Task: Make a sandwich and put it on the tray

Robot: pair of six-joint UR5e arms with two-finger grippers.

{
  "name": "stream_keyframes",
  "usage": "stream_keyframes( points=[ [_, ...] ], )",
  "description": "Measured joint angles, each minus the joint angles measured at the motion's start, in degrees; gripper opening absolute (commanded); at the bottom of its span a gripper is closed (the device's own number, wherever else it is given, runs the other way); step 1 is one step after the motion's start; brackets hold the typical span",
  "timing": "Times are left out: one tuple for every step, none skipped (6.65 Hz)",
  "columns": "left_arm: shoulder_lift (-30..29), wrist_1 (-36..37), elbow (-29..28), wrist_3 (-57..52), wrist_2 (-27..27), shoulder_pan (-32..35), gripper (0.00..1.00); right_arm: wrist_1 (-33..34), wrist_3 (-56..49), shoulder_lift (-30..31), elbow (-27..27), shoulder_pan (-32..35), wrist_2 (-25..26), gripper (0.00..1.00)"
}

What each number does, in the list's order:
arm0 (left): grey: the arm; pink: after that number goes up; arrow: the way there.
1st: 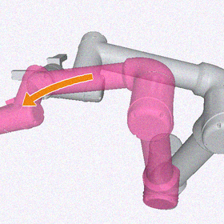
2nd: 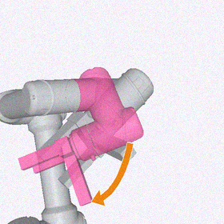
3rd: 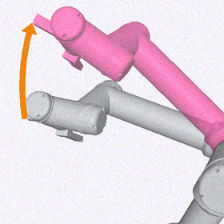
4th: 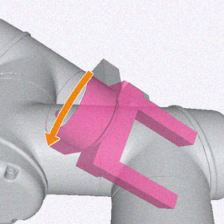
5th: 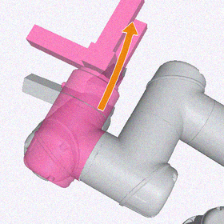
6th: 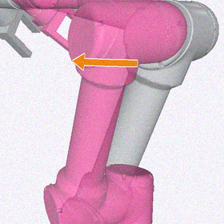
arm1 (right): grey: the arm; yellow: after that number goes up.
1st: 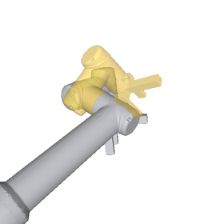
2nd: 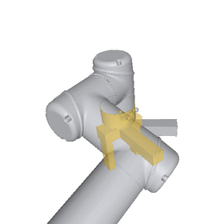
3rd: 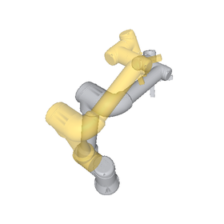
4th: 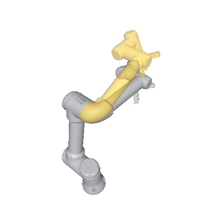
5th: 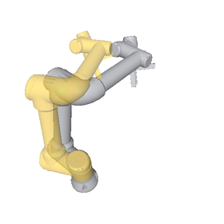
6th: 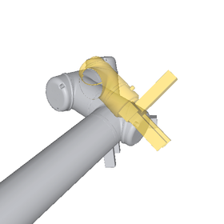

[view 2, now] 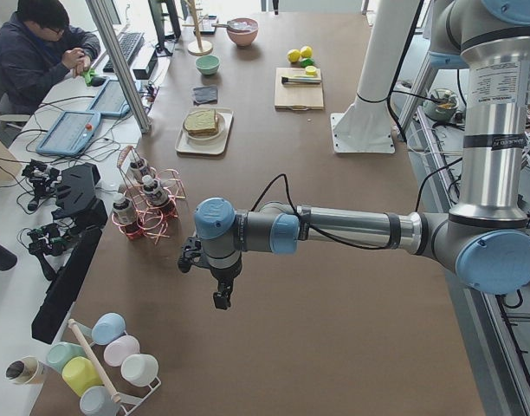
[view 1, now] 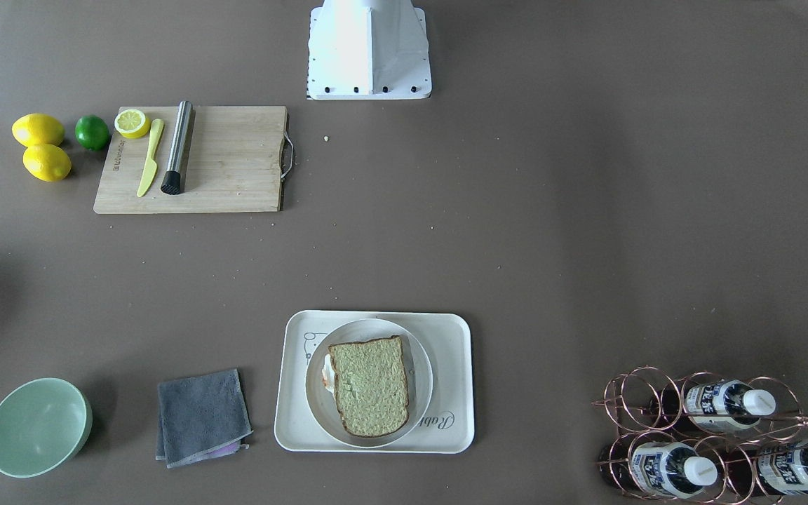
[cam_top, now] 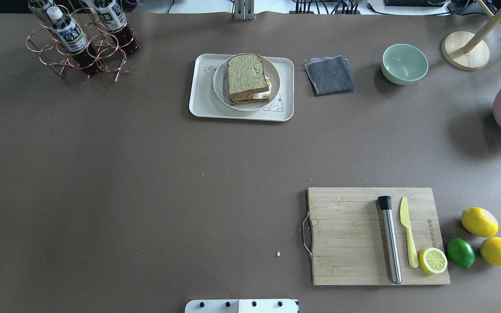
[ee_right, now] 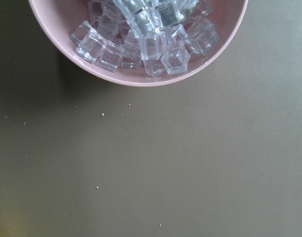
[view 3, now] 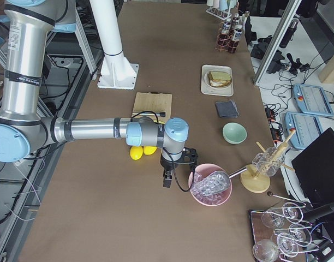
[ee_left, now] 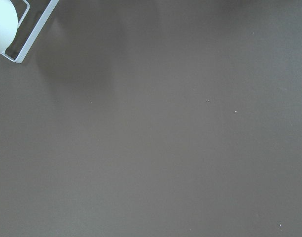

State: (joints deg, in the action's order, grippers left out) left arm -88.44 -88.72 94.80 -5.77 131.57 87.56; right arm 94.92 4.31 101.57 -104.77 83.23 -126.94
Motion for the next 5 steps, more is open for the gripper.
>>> stream_keyframes(
  points=[
    [0.5,-0.1,0.0,0.0,0.0,0.0,0.97,0.0,0.0,0.2,0.0,0.0,-0.1,1.00],
    [1.2,-0.2,0.2,0.0,0.0,0.0,0.97,0.0,0.0,0.5,0.0,0.0,-0.1,1.00],
    [1.6,-0.2,0.3,0.0,0.0,0.0,0.97,0.0,0.0,0.9,0.0,0.0,-0.2,1.00],
    [1.8,-0.2,0.4,0.0,0.0,0.0,0.97,0.0,0.0,1.2,0.0,0.0,-0.4,1.00],
    [1.9,-0.1,0.3,0.0,0.1,0.0,0.97,0.0,0.0,1.4,0.0,0.0,-0.9,1.00]
  ],
)
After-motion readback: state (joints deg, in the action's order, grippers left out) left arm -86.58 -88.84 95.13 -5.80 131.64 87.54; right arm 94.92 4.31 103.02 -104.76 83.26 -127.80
